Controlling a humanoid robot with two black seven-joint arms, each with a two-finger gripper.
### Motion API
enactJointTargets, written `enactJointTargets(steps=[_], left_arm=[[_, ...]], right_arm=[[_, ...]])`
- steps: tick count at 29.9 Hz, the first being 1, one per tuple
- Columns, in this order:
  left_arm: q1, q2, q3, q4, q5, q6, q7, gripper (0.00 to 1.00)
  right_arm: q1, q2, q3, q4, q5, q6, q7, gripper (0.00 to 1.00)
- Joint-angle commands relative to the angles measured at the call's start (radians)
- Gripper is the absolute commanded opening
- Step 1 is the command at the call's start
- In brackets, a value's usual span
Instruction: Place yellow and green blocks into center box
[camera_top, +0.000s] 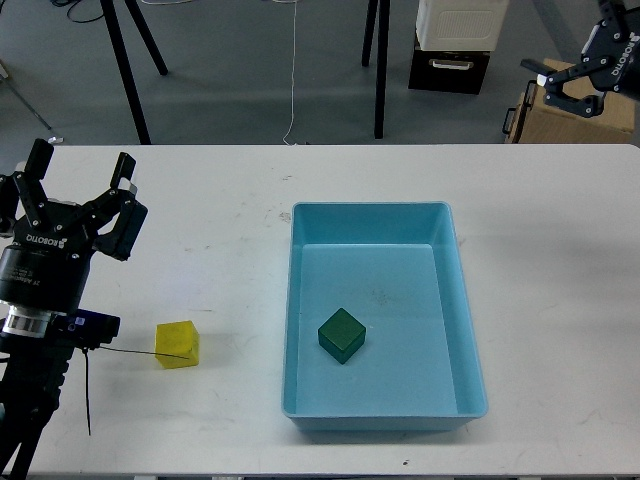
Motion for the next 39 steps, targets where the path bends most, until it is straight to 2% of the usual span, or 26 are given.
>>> enactJointTargets(steps=[1,7,12,18,21,24,26,30,34,36,39], left_arm=[[-0.002,0.001,-0.001,0.001,0.001,0.006,-0.001,1.00],[0.004,0.007,0.000,0.000,0.001,0.008,-0.001,1.00],[0.014,0.014,-0.001,0.000,0.001,0.006,-0.001,1.00],[0.018,0.005,-0.018,0.000,-0.005,-0.003,-0.043,1.00],[0.017,0.005,-0.036,0.003,-0.007,-0.018,-0.040,1.00],[0.018,0.007,-0.075,0.017,-0.004,-0.087,-0.037,1.00],[0.012,0.019,-0.092,0.047,0.002,-0.087,-0.023,1.00],[-0.038,0.114,-0.101,0.130,0.027,-0.087,0.032,1.00],[-0.109,0.100,-0.075,0.115,0.032,-0.087,0.043,1.00],[-0.114,0.160,-0.081,0.104,0.033,-0.087,0.042,1.00],[-0.144,0.342,-0.070,0.093,0.042,-0.087,0.028,1.00]], right_arm=[[-0.286,0.048,0.257,0.047,0.030,0.001,0.037,1.00],[-0.814,0.289,0.659,0.261,0.055,0.001,0.052,1.00],[-1.051,0.442,0.717,0.447,0.033,0.001,0.046,1.00],[-1.079,0.478,0.723,0.463,-0.008,0.001,0.045,1.00],[-1.080,0.472,0.718,0.463,-0.010,0.001,0.046,1.00],[-1.082,0.465,0.713,0.460,-0.011,0.001,0.046,1.00],[-1.083,0.459,0.713,0.460,-0.011,0.001,0.046,1.00],[-1.086,0.418,0.712,0.460,-0.010,0.001,0.046,1.00],[-1.088,0.415,0.721,0.461,-0.008,0.001,0.049,1.00],[-1.088,0.424,0.724,0.463,-0.008,0.001,0.049,1.00],[-1.088,0.430,0.726,0.467,-0.011,0.001,0.051,1.00]])
